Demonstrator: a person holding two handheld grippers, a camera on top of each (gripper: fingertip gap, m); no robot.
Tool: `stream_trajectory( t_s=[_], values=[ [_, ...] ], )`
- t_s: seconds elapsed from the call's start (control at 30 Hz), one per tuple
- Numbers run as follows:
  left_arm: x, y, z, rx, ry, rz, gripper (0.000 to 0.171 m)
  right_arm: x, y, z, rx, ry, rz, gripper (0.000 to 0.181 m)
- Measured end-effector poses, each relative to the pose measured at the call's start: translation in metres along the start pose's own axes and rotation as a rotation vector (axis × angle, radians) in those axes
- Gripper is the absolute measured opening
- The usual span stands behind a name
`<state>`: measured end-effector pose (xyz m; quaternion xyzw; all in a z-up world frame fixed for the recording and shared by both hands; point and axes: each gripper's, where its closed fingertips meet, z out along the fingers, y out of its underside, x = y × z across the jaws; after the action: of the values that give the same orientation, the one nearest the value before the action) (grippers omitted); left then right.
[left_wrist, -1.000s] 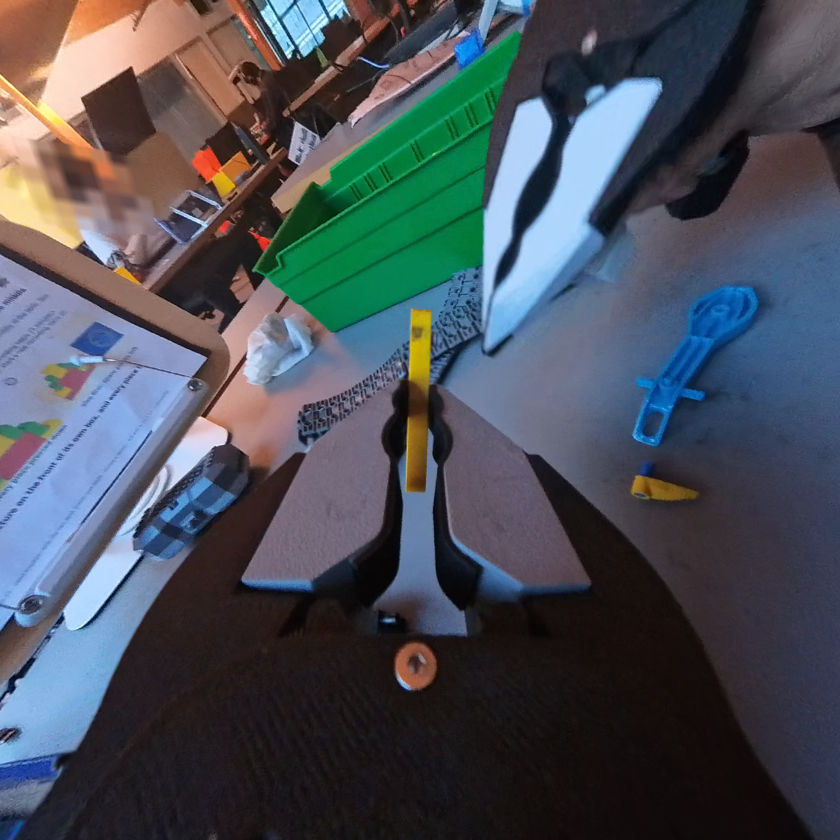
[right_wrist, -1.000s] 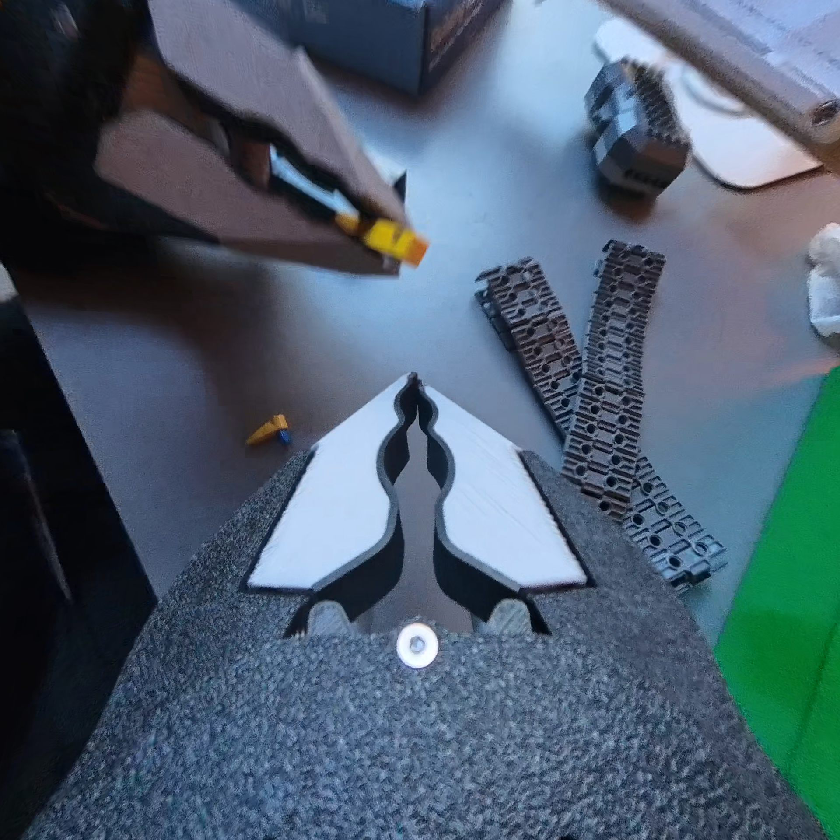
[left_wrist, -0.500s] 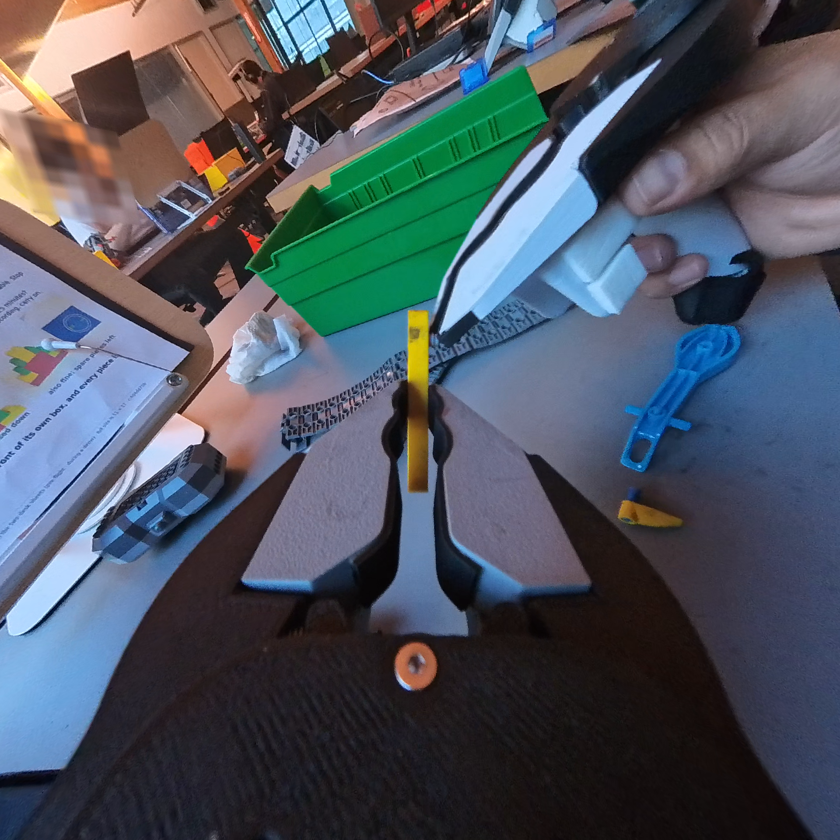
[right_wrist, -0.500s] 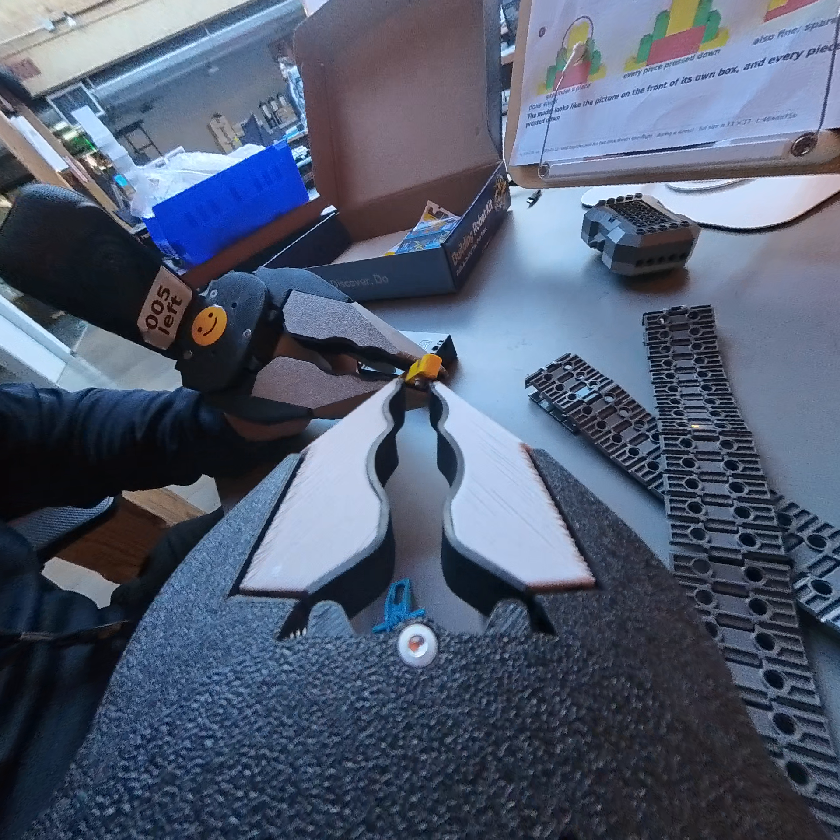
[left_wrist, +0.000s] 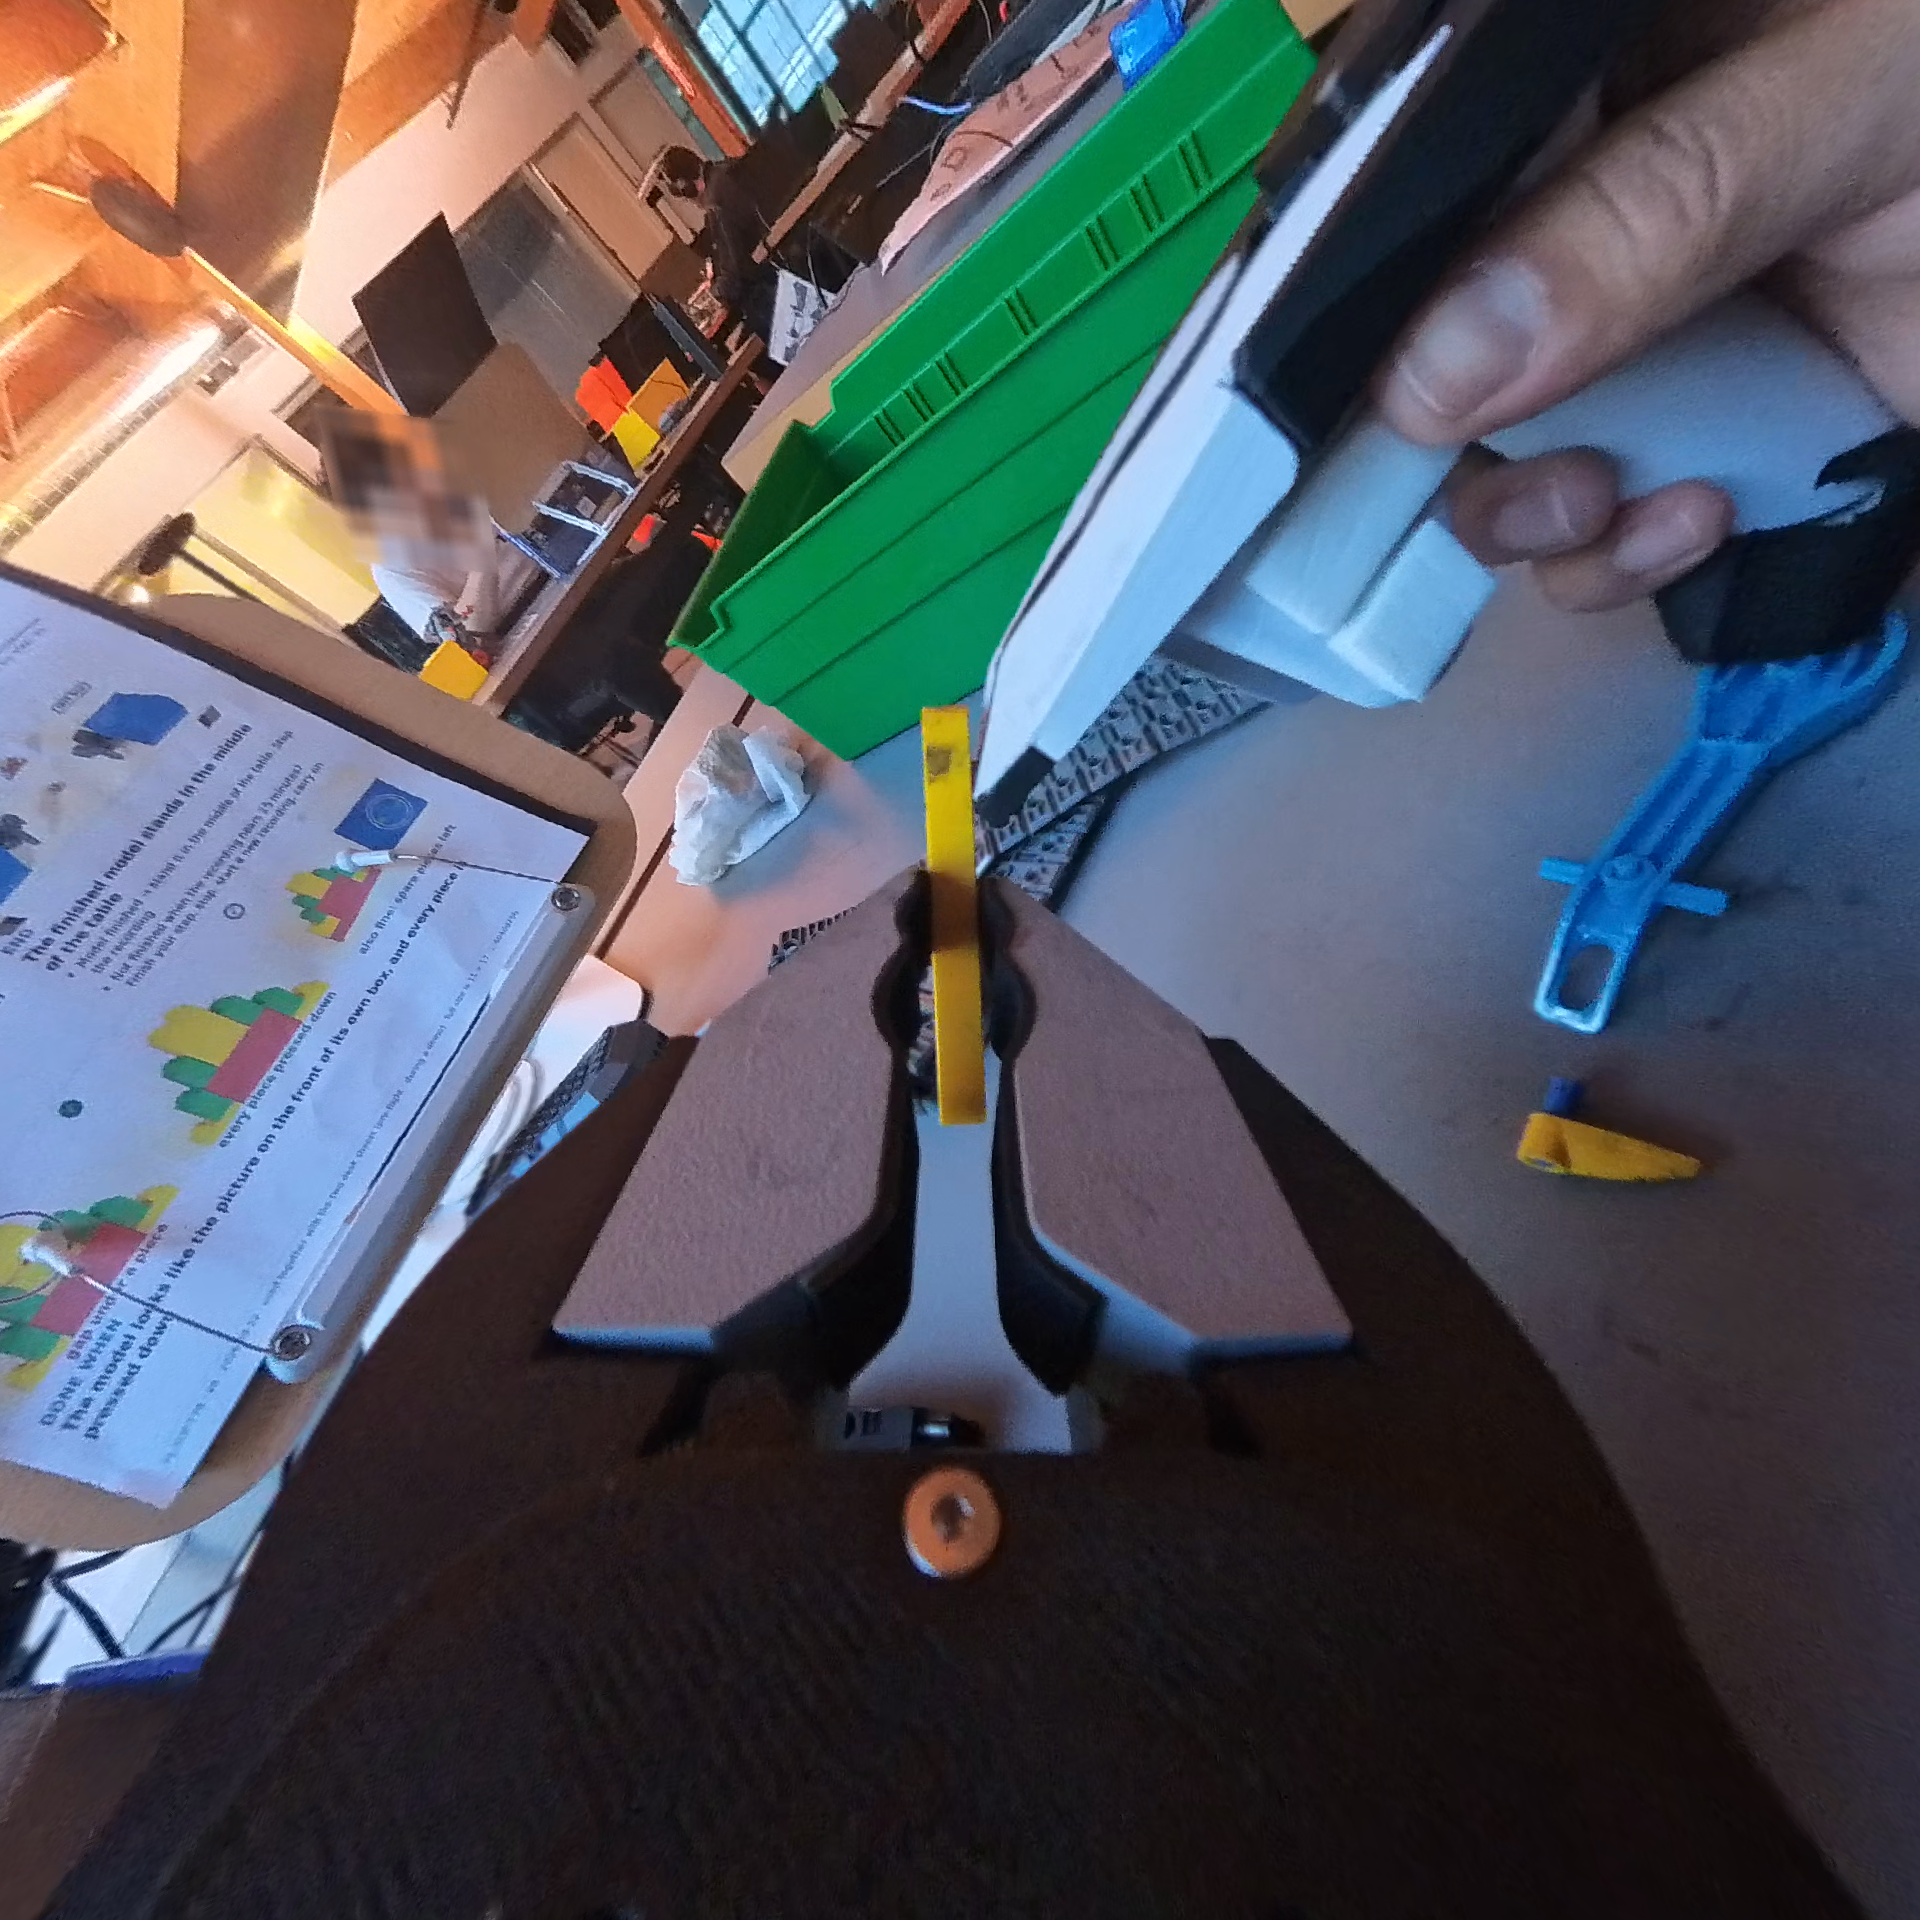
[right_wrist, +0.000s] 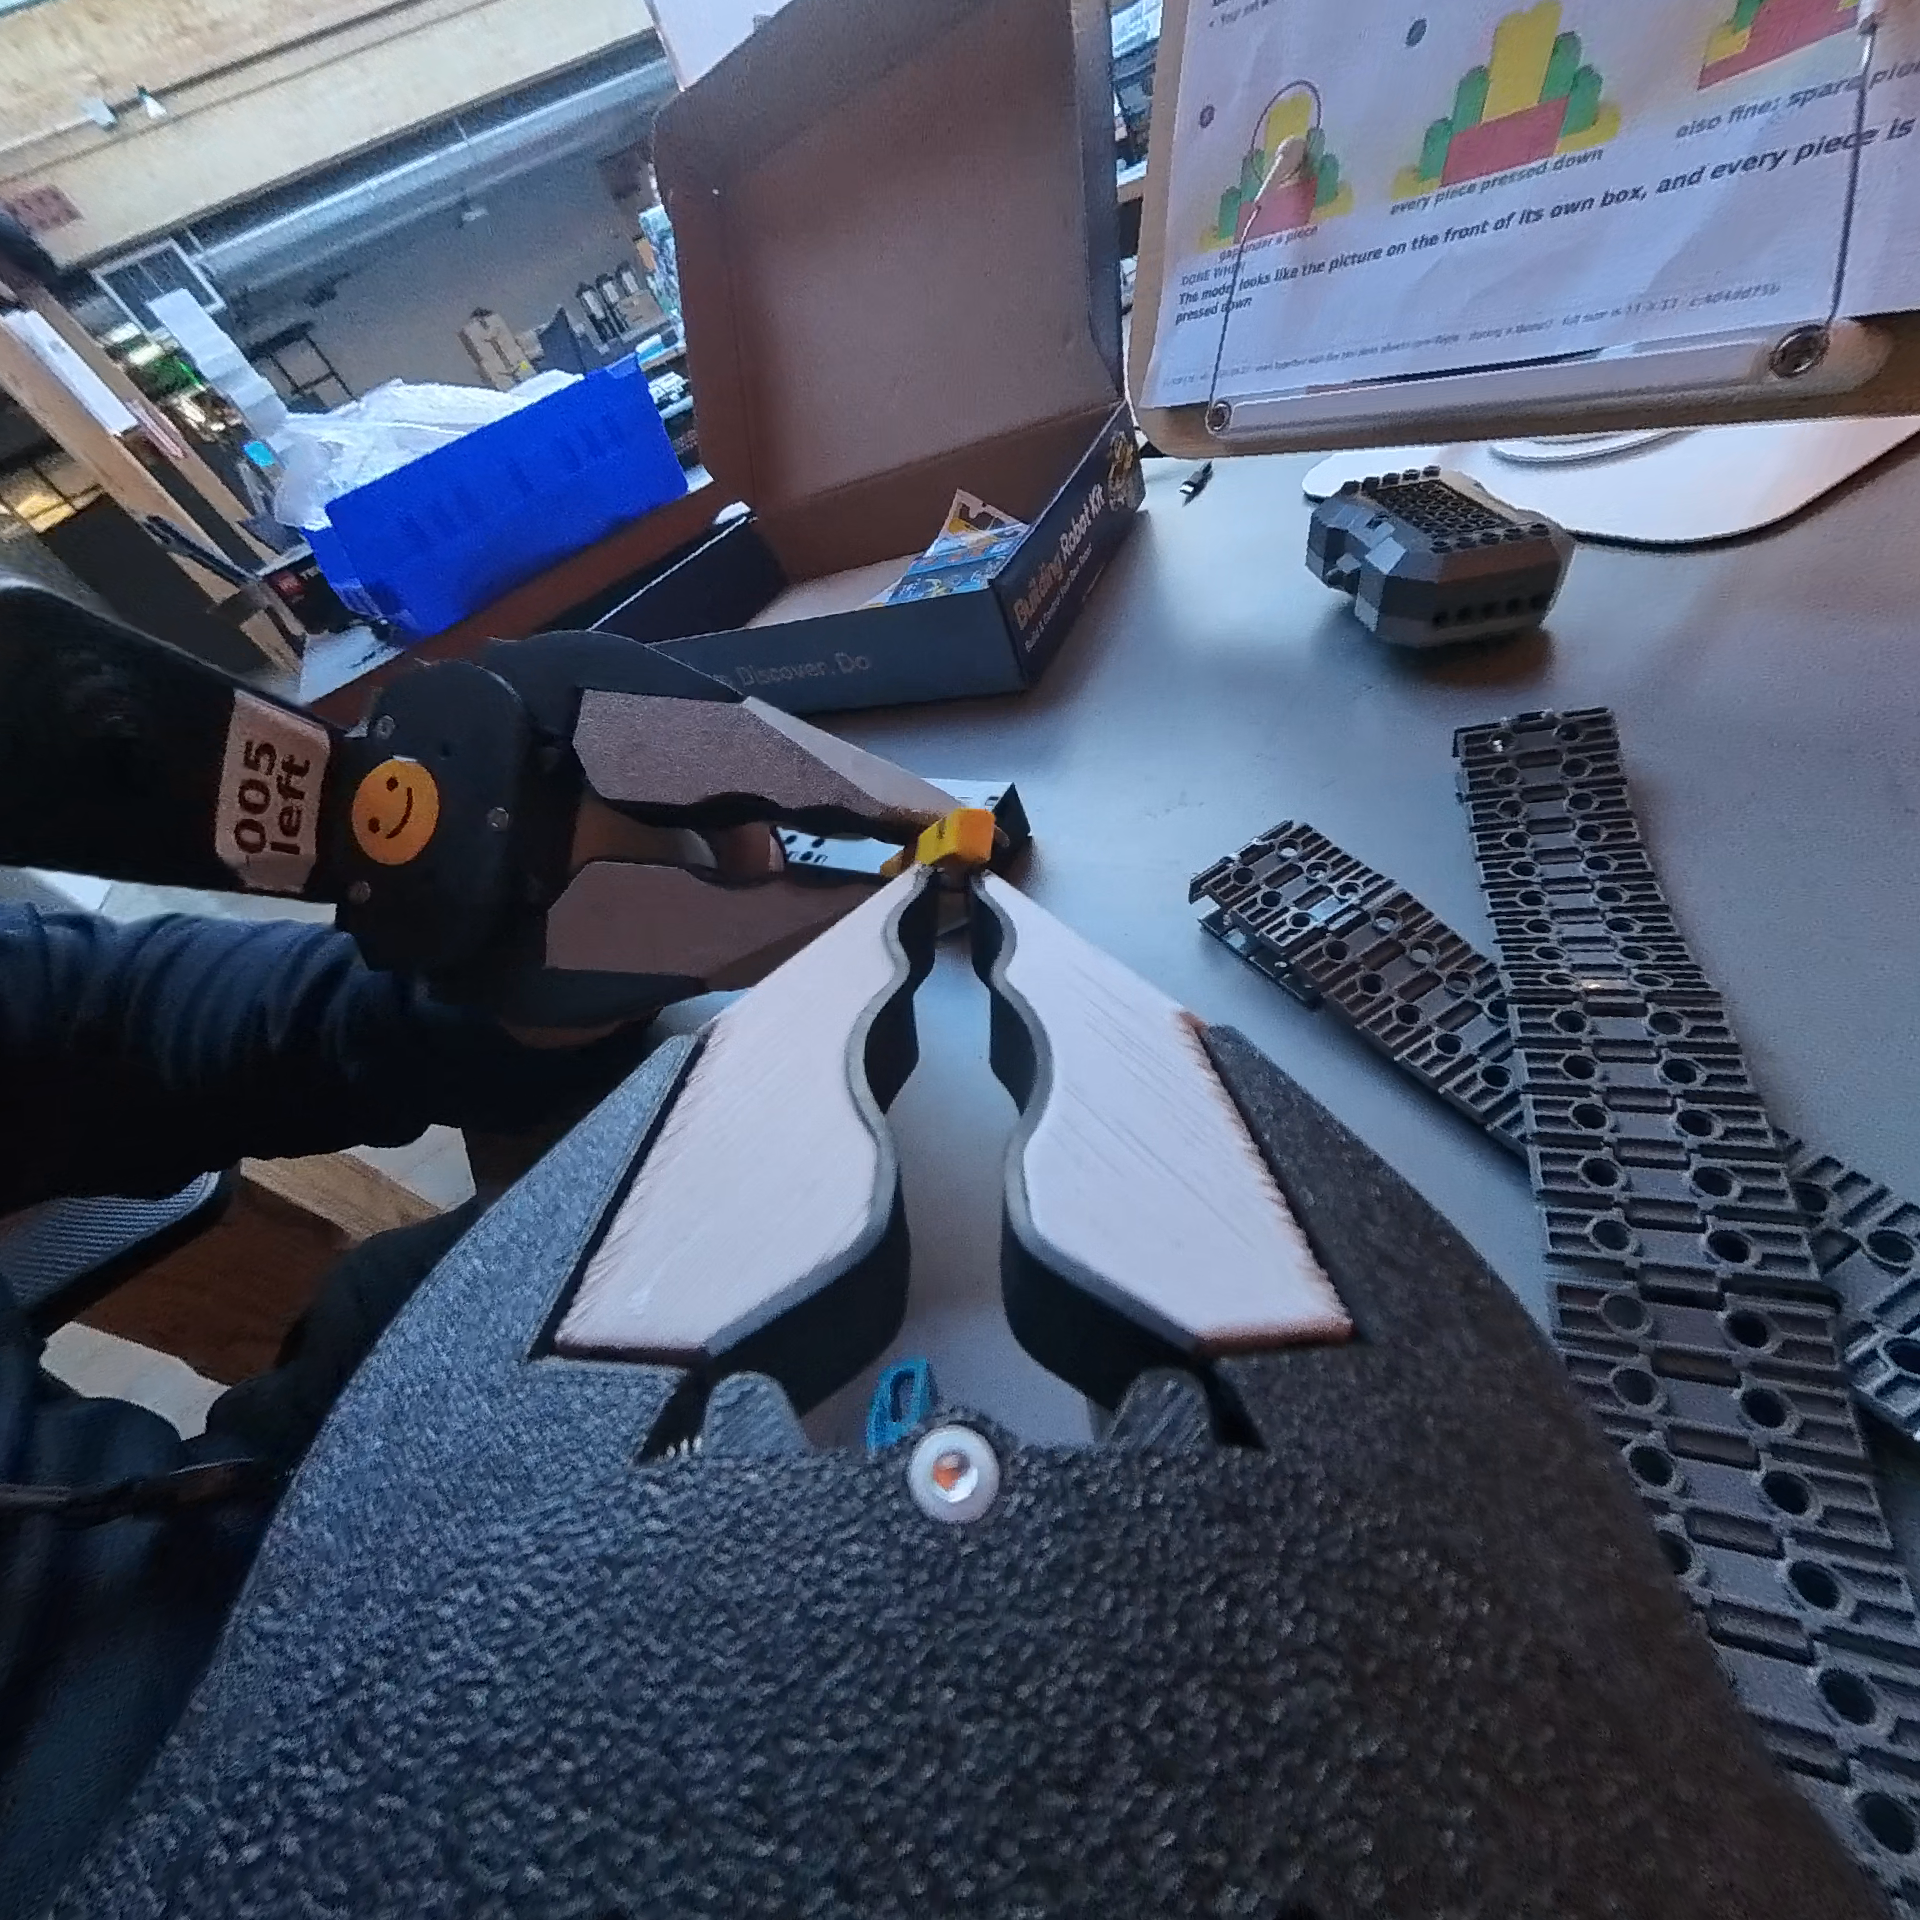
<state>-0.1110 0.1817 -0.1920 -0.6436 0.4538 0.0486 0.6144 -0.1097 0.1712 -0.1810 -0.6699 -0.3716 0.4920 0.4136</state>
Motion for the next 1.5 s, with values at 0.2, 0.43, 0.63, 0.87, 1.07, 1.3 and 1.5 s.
stream_trajectory(
  t_s=[0.2, 0.43, 0.63, 0.87, 1.07, 1.3, 1.5],
  values=[
    [0.002, -0.002, 0.001, 0.001, -0.004, 0.030, 0.006, 0.000, 0.001, -0.004, -0.032, -0.024, 0.015, 0.002],
    [0.003, -0.005, -0.001, 0.020, 0.000, 0.042, 0.008, -0.006, -0.005, -0.006, 0.044, -0.188, 0.263, 0.000],
    [0.006, 0.012, 0.003, -0.062, 0.037, 0.013, 0.006, 0.008, 0.019, 0.001, -0.185, -0.007, -0.089, 0.000],
    [-0.003, 0.012, 0.001, 0.002, 0.097, -0.218, 0.006, 0.017, 0.019, -0.004, -0.200, 0.054, -0.175, 0.000],
    [0.000, 0.011, 0.003, 0.043, 0.184, -0.359, 0.006, 0.019, 0.008, -0.006, -0.121, 0.110, -0.216, 0.010],
    [0.001, 0.001, 0.000, 0.109, 0.200, -0.338, 0.006, 0.008, 0.007, -0.004, -0.074, 0.054, -0.202, 0.019],
    [0.005, 0.000, 0.002, 0.100, 0.196, -0.300, 0.006, 0.001, -0.002, -0.008, 0.009, -0.039, -0.003, 0.015]
  ],
)
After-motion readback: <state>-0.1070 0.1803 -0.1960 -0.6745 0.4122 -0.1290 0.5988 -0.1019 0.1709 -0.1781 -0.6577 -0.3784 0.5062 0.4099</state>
